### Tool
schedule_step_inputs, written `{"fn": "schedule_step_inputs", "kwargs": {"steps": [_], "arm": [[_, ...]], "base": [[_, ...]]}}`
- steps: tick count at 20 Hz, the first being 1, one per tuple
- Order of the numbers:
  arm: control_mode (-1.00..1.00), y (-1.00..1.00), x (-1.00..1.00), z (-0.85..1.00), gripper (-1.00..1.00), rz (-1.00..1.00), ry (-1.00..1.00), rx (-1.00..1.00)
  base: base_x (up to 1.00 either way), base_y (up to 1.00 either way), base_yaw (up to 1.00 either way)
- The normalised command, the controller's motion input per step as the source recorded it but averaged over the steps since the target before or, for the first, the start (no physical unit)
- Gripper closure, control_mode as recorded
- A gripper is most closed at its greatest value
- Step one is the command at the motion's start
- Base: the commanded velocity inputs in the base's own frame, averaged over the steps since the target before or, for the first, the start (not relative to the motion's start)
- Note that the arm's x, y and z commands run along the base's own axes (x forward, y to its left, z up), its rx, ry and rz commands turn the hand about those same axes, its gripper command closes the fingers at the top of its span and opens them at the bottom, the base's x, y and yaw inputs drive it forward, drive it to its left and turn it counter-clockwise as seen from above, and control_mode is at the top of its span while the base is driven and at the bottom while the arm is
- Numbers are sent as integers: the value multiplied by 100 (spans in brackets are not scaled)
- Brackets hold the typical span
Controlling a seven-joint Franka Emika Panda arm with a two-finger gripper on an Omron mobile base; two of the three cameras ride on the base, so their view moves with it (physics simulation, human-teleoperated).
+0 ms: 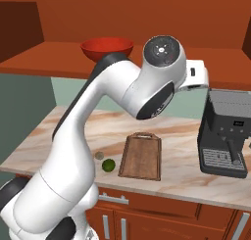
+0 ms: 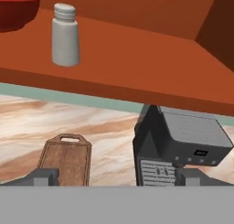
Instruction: Open the cabinet. Place the bowl and condiment on the counter. Then place the lime and garlic on the cutting board.
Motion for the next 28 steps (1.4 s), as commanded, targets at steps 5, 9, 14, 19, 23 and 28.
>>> {"fn": "schedule_step_inputs", "kwargs": {"steps": [5, 9, 14, 19, 23, 28], "arm": [[-100, 3, 9, 5, -100, 16, 11, 4], [-100, 1, 0, 2, -100, 18, 5, 5], [-100, 8, -1, 10, -100, 10, 2, 3], [-100, 36, 0, 30, -100, 0, 11, 0], [-100, 23, 0, 26, -100, 0, 10, 0], [-100, 2, 0, 2, -100, 0, -9, 11]], "base": [[0, 0, 0], [0, 0, 0], [0, 0, 0], [0, 0, 0], [0, 0, 0], [0, 0, 0]]}}
